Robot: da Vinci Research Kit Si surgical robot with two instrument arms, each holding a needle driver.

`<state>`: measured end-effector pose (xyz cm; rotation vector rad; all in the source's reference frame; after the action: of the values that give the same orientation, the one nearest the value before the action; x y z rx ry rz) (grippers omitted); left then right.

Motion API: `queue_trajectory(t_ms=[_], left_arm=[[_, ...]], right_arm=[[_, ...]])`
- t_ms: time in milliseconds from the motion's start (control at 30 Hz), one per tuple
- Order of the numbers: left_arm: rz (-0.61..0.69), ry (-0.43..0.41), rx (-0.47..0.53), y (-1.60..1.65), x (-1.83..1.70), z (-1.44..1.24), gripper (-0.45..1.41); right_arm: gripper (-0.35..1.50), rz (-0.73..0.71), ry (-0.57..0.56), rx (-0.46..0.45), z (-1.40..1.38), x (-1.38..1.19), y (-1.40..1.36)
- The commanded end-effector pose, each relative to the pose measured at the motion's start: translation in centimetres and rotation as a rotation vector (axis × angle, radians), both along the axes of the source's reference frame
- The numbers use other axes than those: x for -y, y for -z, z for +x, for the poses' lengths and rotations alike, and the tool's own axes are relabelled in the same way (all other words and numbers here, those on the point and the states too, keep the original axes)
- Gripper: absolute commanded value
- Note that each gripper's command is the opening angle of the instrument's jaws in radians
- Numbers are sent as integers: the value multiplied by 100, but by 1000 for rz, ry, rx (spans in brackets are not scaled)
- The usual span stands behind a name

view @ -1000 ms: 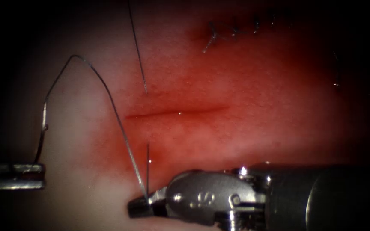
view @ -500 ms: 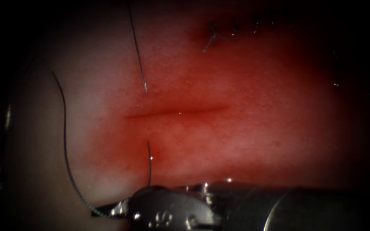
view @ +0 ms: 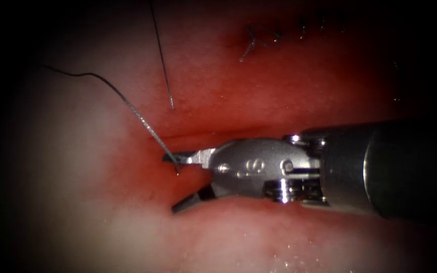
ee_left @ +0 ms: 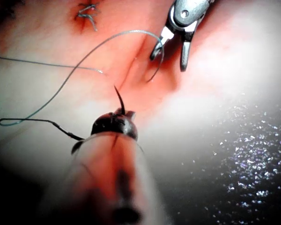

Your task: Wound Closure

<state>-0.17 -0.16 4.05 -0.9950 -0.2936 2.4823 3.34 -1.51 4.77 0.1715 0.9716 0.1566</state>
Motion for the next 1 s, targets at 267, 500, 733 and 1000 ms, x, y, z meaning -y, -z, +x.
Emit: queue_trajectory(t_ms=[267,500,733,1000], left_arm=[[-46,17,-96,-31,-8,7,-45],[-57,37,-137,-36,-9,6,-45],[-40,41,-124,-36,-5,-6,-45],[-34,65,-133,-41,-3,-28,-45]], right_arm=[[101,-24,5,2,11,7,-42],[76,-32,-24,-13,22,12,-53],[-35,-7,-17,3,7,19,-50],[-35,33,66,74,12,59,-2]])
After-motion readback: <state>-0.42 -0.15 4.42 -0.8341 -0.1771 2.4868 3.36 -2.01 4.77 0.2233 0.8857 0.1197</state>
